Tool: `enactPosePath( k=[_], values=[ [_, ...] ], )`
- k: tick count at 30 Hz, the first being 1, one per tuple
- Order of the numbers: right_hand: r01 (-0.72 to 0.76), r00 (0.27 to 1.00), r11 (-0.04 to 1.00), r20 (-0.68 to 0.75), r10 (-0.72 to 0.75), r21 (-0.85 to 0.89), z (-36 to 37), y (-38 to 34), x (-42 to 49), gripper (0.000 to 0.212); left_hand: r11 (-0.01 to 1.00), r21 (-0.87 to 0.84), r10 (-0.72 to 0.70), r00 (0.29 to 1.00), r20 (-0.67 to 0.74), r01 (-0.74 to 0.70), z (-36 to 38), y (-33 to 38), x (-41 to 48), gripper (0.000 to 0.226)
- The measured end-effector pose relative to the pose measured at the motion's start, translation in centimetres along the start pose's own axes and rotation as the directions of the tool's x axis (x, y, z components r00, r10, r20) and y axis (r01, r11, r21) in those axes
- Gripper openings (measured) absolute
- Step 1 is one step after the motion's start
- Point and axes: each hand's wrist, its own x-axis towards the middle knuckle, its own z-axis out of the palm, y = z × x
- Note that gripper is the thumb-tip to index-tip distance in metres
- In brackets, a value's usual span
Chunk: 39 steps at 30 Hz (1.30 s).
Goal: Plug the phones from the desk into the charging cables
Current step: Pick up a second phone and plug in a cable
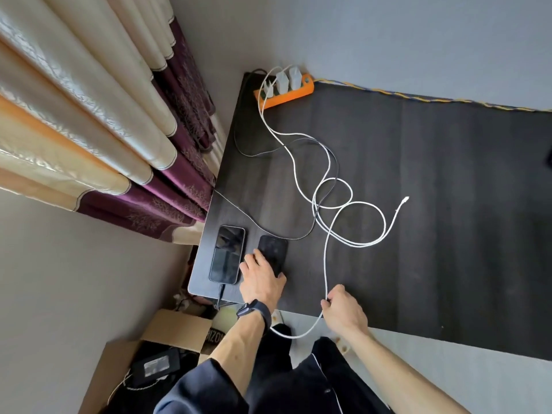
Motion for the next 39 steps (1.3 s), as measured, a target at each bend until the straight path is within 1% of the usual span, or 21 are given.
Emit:
enactPosePath(
  k=[4,7,12,14,16,17,19,21,22,24,26,28,29,31,34,35,37,39],
  values=[
    [0.004,1.000,1.000,-0.012,-0.004,0.017,0.2,-0.1,0.0,0.018,0.999,-0.011,0.033,0.999,0.018,-0.033,-0.3,-0.3,0.5,0.090],
    [0.037,0.999,0.999,-0.029,-0.037,-0.004,0.2,-0.4,-0.1,0.018,0.999,-0.013,0.037,0.999,0.021,-0.037,-0.5,-0.4,0.7,0.090],
    [0.197,0.980,0.972,0.017,-0.196,-0.126,1.0,-0.7,-1.4,0.016,0.998,-0.001,0.066,0.998,0.014,-0.066,0.0,-1.1,0.6,0.093],
    [0.282,0.960,0.944,0.051,-0.277,-0.172,1.2,-0.7,-1.8,0.015,0.988,0.053,0.147,0.988,-0.036,-0.145,-0.1,-1.0,0.3,0.092],
    [0.338,0.941,0.929,0.080,-0.329,-0.153,1.1,-0.4,-2.1,0.014,0.940,0.170,0.312,0.947,-0.080,-0.296,-0.1,-0.4,0.2,0.074],
    [0.343,0.939,0.933,0.080,-0.335,-0.111,0.9,-0.2,-2.1,0.014,0.905,0.222,0.384,0.921,-0.064,-0.362,-0.1,0.0,0.1,0.064],
    [0.299,0.954,0.954,0.030,-0.299,0.010,0.4,0.4,-1.7,0.014,0.854,0.274,0.461,0.887,-0.001,-0.443,0.1,1.0,0.0,0.054],
    [0.225,0.973,0.969,-0.075,-0.218,0.103,-0.7,1.1,-0.6,0.021,0.821,0.296,0.502,0.864,0.036,-0.489,0.5,1.9,-0.1,0.054],
    [0.195,0.974,0.974,-0.137,-0.178,0.115,-1.4,1.6,0.2,0.027,0.802,0.301,0.528,0.848,0.046,-0.516,0.7,2.3,0.0,0.055],
    [0.165,0.963,0.984,-0.226,-0.147,0.062,-3.2,2.4,1.9,0.041,0.756,0.315,0.584,0.809,0.073,-0.574,1.2,2.9,0.3,0.058],
    [0.175,0.952,0.982,-0.240,-0.189,-0.078,-5.1,2.9,3.4,0.049,0.699,0.344,0.635,0.765,0.103,-0.627,1.8,3.2,0.9,0.058],
    [0.195,0.952,0.956,-0.193,-0.239,-0.221,-6.4,3.0,4.6,0.044,0.663,0.375,0.655,0.745,0.129,-0.648,2.0,3.0,1.5,0.055],
    [0.197,0.950,0.947,-0.191,-0.249,-0.252,-6.9,3.1,5.3,0.037,0.654,0.392,0.653,0.745,0.139,-0.647,2.0,2.9,1.7,0.055],
    [0.154,0.947,0.957,-0.241,-0.214,-0.244,-7.9,3.4,6.6,0.024,0.638,0.425,0.644,0.748,0.162,-0.642,2.0,2.7,1.9,0.056],
    [0.087,0.938,0.953,-0.299,-0.177,-0.290,-9.3,3.8,8.5,0.024,0.630,0.464,0.618,0.764,0.185,-0.622,1.7,2.6,2.1,0.061],
    [0.062,0.933,0.963,-0.329,-0.149,-0.261,-9.7,4.0,8.9,0.022,0.624,0.479,0.610,0.768,0.195,-0.617,1.5,2.9,2.1,0.063],
    [0.034,0.917,0.993,-0.392,-0.076,-0.114,-10.4,4.6,9.6,0.022,0.615,0.511,0.592,0.780,0.204,-0.601,1.2,3.4,2.1,0.067],
    [0.022,0.915,0.995,-0.404,0.018,0.094,-10.6,5.1,9.1,0.033,0.610,0.535,0.567,0.794,0.219,-0.584,0.9,3.9,1.9,0.070]
  ],
)
